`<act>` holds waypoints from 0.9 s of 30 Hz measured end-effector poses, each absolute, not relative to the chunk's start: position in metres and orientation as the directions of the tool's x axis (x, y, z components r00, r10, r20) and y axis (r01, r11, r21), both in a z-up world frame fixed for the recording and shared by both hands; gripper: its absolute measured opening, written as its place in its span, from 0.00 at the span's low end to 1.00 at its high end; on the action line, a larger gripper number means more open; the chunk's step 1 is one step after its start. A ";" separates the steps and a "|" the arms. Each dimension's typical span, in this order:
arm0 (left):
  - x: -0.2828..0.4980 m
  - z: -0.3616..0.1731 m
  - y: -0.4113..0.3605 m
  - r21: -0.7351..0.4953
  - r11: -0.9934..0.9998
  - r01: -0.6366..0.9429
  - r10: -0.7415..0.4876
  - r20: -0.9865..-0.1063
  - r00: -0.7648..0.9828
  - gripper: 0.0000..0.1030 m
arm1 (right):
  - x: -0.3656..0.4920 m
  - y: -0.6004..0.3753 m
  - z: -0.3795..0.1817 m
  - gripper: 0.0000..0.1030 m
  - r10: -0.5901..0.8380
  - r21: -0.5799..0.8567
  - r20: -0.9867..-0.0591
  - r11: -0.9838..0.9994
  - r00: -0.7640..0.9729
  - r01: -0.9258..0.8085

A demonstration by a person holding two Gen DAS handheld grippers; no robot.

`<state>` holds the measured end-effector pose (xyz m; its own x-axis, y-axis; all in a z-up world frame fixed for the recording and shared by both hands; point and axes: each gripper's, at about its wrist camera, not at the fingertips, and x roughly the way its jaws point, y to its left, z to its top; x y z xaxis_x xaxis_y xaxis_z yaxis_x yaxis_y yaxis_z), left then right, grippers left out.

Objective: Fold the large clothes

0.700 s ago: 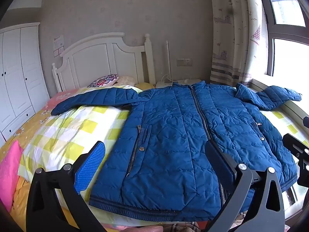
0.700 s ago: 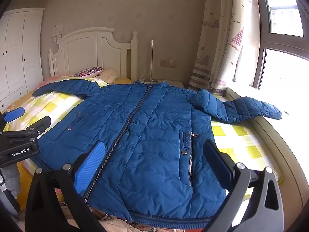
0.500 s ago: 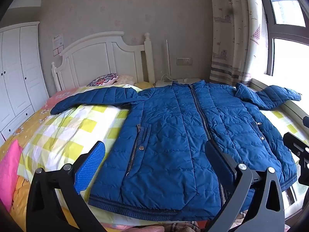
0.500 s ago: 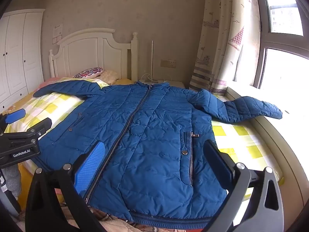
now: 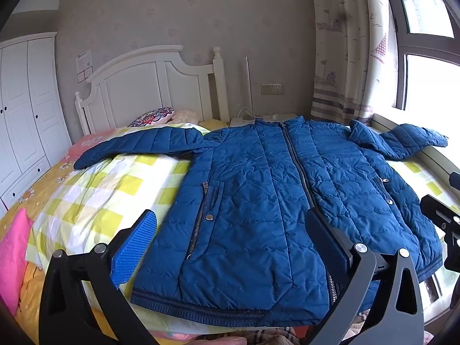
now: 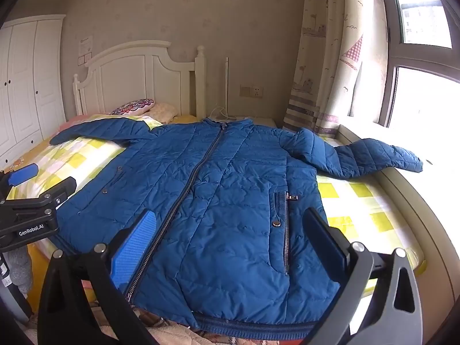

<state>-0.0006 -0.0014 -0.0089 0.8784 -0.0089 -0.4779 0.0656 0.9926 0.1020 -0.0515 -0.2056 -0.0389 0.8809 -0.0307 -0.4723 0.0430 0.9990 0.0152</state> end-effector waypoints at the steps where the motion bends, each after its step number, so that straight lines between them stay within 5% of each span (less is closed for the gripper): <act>1: 0.000 -0.008 -0.001 0.101 0.993 0.065 -0.009 -0.479 0.878 0.96 | -0.052 -0.206 -0.039 0.98 -0.031 0.016 -0.472 0.999 0.881 0.044; 27: -0.003 -0.017 0.001 0.095 0.993 0.064 -0.009 -0.494 0.869 0.96 | -0.049 -0.206 -0.044 0.98 -0.021 0.028 -0.487 0.999 0.873 0.040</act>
